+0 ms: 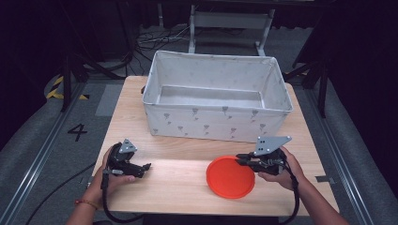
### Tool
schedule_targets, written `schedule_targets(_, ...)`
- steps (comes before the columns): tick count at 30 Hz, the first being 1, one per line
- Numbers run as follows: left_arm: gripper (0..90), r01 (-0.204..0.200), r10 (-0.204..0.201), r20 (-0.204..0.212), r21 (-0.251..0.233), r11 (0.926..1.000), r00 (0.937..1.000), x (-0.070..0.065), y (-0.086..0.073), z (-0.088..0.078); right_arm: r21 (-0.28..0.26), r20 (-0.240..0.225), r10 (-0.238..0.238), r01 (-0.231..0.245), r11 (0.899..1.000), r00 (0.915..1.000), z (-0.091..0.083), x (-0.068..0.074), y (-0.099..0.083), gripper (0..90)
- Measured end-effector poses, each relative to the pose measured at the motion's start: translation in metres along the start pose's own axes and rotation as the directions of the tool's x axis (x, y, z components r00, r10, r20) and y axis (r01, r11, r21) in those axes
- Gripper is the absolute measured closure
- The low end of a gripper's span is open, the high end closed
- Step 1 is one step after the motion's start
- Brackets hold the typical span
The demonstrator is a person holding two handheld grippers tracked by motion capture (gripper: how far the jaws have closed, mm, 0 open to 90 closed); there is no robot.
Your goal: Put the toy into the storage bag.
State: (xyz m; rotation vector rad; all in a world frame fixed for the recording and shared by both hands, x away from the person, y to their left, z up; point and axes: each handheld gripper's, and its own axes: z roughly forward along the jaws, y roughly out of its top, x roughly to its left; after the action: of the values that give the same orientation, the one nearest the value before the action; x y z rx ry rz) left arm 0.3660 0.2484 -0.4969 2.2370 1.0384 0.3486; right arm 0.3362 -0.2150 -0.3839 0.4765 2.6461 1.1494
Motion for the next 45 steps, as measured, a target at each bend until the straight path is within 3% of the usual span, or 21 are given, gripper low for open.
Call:
schedule_targets(5,0.1,0.0,0.0,0.0,0.0,1.0,1.0,0.0,0.0,0.0,0.027,0.041,-0.042,0.04,0.999,0.9983,-0.017,0.0,0.01,82.4)
schedule_targets(16,0.1,0.001,-0.001,0.001,0.0,1.0,1.0,0.0,0.0,0.0,0.025,0.086,-0.041,0.039,0.999,0.9954,-0.053,-0.009,0.014,82.4)
schedule_targets(25,0.1,0.001,-0.001,0.0,0.0,1.0,1.0,0.0,0.0,0.0,0.015,0.086,-0.082,0.081,0.997,0.993,-0.085,-0.019,0.021,82.4)
schedule_targets(29,0.2,0.001,-0.001,-0.001,0.0,1.0,1.0,0.0,0.0,0.0,0.015,0.075,-0.093,0.092,0.996,0.9928,-0.101,-0.025,0.03,82.4)
schedule_targets(39,0.2,0.001,-0.001,-0.001,0.0,1.0,1.0,0.0,0.0,0.0,0.036,0.092,-0.135,0.132,0.991,0.9866,-0.117,-0.034,0.055,82.4)
schedule_targets(42,0.3,-0.003,0.003,-0.005,-0.003,1.0,1.0,0.0,0.0,0.0,0.026,0.124,-0.162,0.16,0.987,0.979,-0.123,-0.036,0.066,82.4)
schedule_targets(45,0.5,-0.003,0.003,-0.007,-0.001,1.0,1.0,0.0,0.0,-0.001,0.041,0.125,-0.177,0.173,0.984,0.9762,-0.127,-0.041,0.077,82.4)
